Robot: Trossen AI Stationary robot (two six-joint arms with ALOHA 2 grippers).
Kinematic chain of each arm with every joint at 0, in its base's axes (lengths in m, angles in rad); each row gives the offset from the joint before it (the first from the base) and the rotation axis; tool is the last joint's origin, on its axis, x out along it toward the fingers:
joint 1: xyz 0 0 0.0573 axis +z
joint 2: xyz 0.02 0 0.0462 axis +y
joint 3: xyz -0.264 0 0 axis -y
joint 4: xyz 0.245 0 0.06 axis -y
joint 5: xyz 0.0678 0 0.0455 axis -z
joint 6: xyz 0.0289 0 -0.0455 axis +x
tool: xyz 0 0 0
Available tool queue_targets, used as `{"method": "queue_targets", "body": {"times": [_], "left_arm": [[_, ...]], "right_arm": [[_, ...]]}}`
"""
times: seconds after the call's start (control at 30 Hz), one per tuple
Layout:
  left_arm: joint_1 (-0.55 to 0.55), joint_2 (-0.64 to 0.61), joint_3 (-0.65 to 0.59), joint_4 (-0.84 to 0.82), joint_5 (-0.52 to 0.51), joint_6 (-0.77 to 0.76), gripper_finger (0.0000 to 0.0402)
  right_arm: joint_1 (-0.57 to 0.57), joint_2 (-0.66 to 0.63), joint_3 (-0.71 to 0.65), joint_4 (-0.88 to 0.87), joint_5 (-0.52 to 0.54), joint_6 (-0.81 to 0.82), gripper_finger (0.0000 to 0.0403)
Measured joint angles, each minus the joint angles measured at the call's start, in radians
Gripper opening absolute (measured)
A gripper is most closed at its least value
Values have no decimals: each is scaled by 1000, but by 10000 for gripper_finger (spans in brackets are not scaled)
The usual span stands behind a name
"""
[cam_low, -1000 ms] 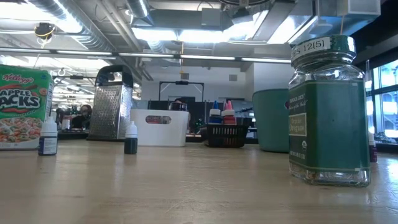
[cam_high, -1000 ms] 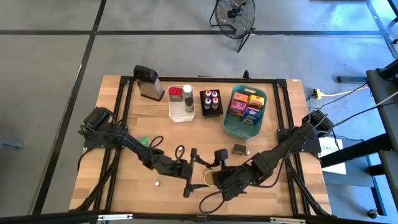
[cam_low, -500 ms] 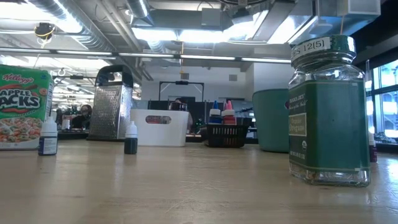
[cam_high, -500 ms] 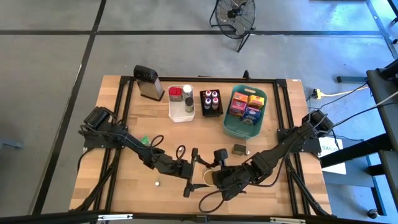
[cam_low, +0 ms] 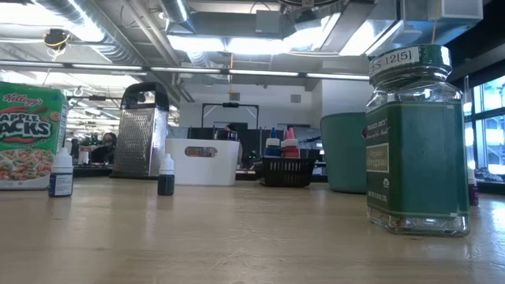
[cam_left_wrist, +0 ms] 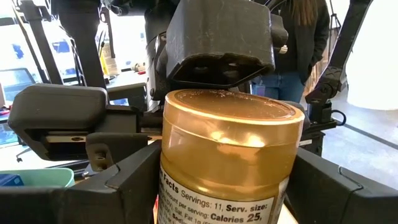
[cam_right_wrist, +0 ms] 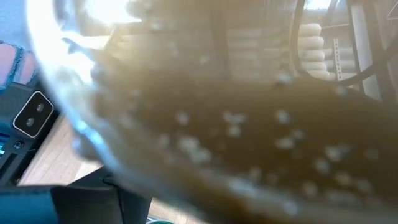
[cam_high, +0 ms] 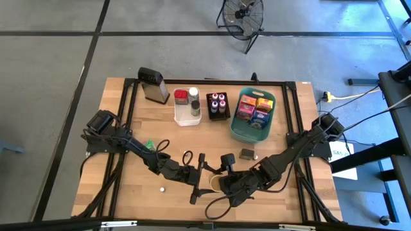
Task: Pick & Place Kitchen Items
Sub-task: Put the light brown spice bottle into the white bin
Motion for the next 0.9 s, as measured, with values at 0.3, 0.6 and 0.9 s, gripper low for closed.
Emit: {"method": "queue_targets", "body": {"times": [0.3, 0.6, 0.9], "left_arm": [[-2, 0, 2, 8, -9, 3, 279], [-8, 0, 2, 11, -24, 9, 279], [-10, 0, 2, 19, -42, 21, 279]], "right_arm": [[1, 0, 0, 0, 1, 16, 332], [2, 0, 0, -30, -1, 117, 366], [21, -29, 0, -163, 93, 221, 369]]}}
